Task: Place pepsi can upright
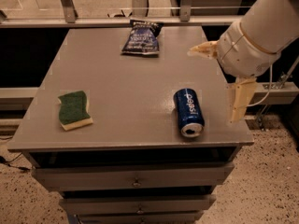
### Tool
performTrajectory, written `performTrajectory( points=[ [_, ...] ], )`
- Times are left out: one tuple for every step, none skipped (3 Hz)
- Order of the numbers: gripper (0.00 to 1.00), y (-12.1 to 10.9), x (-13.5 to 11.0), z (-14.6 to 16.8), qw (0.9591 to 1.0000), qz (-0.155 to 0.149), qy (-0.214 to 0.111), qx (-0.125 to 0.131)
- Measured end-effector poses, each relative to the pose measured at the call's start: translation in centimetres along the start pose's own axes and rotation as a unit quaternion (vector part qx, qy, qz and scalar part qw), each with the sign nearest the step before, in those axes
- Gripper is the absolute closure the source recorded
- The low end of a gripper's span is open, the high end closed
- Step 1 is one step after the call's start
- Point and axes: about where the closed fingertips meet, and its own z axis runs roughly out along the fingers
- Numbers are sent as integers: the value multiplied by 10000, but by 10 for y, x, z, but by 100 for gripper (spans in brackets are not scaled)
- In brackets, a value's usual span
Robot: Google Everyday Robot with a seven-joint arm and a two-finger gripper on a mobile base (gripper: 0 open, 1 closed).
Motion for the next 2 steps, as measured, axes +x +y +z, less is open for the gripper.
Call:
performTrajectory(
  points=[
    [0, -10, -20, 21, 9936, -1116, -171, 25],
    [0, -11, -23, 24, 9853, -1697, -191, 36]
  ],
)
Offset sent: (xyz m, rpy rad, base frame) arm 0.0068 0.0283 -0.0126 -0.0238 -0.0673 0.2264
